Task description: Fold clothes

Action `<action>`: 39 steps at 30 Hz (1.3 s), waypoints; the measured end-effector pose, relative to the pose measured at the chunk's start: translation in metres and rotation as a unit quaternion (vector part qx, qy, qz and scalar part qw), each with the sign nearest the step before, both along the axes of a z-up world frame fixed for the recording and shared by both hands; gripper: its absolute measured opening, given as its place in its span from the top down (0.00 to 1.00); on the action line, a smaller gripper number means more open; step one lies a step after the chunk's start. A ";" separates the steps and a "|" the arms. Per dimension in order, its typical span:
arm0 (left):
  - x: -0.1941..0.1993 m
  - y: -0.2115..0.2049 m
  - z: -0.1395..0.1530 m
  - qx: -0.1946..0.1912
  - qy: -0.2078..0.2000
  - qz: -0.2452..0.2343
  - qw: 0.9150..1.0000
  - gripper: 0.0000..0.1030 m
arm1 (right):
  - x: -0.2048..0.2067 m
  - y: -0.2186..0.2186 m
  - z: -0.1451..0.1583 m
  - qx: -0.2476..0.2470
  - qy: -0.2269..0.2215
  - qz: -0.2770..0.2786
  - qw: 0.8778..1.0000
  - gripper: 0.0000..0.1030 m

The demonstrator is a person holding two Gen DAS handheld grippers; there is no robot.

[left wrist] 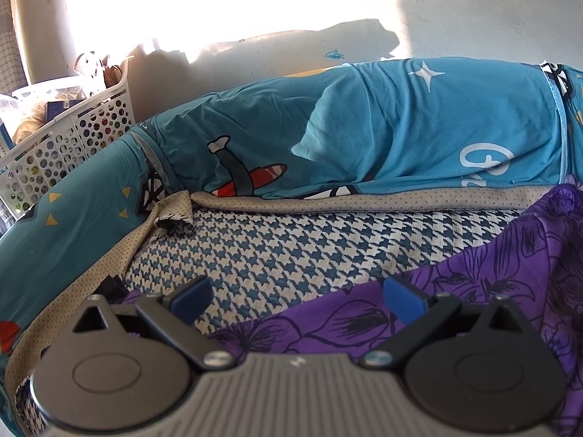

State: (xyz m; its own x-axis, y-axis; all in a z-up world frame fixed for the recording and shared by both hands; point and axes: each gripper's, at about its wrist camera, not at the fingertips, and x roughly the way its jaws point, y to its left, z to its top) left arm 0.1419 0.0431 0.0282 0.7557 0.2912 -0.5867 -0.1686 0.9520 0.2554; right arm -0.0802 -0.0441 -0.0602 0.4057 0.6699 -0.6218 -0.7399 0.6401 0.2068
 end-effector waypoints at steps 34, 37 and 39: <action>-0.081 0.002 0.001 0.016 0.015 -0.059 0.998 0.00 | -0.026 -0.019 0.019 -0.022 0.009 0.063 0.998 0.64; -0.106 0.008 -0.007 0.001 0.039 -0.052 0.998 0.00 | -0.017 -0.039 0.025 -0.045 0.004 0.000 0.999 0.64; -0.120 0.009 -0.013 -0.010 0.048 -0.049 0.998 0.00 | -0.008 -0.054 0.027 -0.055 0.005 -0.044 0.998 0.64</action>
